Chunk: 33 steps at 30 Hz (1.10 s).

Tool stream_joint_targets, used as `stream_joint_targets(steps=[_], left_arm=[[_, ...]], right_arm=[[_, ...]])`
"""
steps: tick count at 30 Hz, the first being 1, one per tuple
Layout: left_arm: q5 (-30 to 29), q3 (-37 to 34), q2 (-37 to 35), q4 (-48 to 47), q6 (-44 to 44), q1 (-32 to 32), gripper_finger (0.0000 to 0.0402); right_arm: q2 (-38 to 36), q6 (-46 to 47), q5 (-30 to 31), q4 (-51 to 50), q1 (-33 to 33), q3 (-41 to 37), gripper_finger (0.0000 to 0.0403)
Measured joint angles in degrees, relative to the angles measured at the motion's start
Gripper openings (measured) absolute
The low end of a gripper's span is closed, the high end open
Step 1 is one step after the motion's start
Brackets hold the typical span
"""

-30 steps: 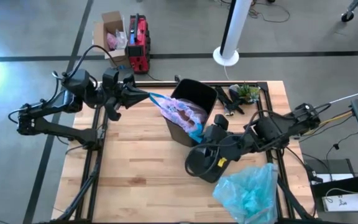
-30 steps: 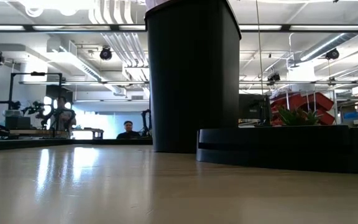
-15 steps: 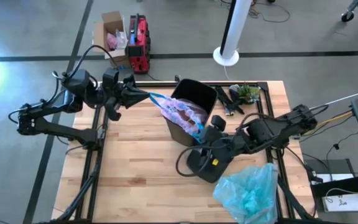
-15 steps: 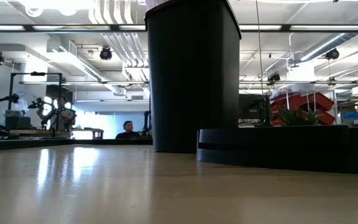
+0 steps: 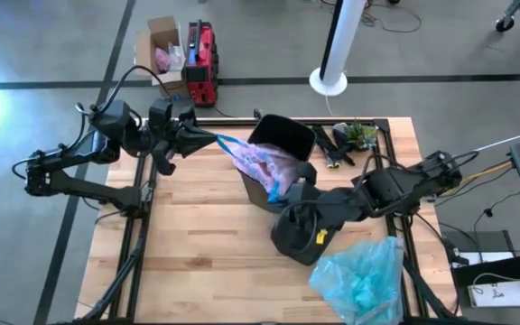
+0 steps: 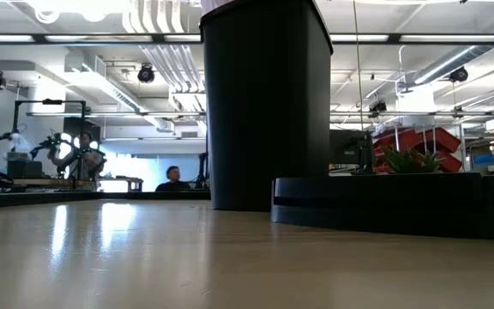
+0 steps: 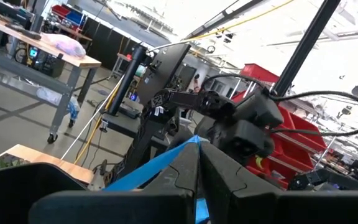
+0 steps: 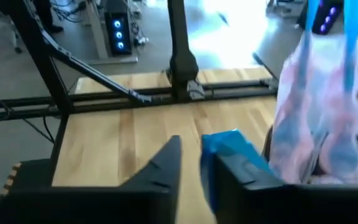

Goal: Place trash/remove bag and relplace
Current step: Remove the pink trash bag from the black trash bin

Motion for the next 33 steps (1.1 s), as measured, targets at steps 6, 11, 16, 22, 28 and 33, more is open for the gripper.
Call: stream_joint_targets(steps=[6,11,16,22,28,33], left_arm=[[0.00,-0.48,-0.06,0.10,-0.31,0.00,0.0000],[0.00,-2.41,-0.04,0.17,-1.82,0.00,0.0000],[0.00,-5.69,0.07,3.16,-3.61,-0.61,0.0000],[0.00,-11.23,0.11,12.23,-7.86,-1.70,0.0000],[0.01,-10.04,0.20,25.60,-9.88,-1.78,0.0000],[0.00,-2.68,0.84,27.06,-5.26,-1.77,0.0000]], right_arm=[[0.00,-7.18,6.75,3.73,0.00,4.40,0.0015],[-0.11,-16.15,15.13,7.47,-0.56,8.50,0.0002],[-0.09,-23.93,18.89,11.06,-2.07,11.95,0.0002],[-0.20,-29.94,20.18,14.77,-4.01,14.52,0.0002],[0.34,-26.41,19.35,11.00,-5.55,13.67,0.0002],[1.33,-21.98,19.02,8.98,-6.10,11.06,0.0002]])
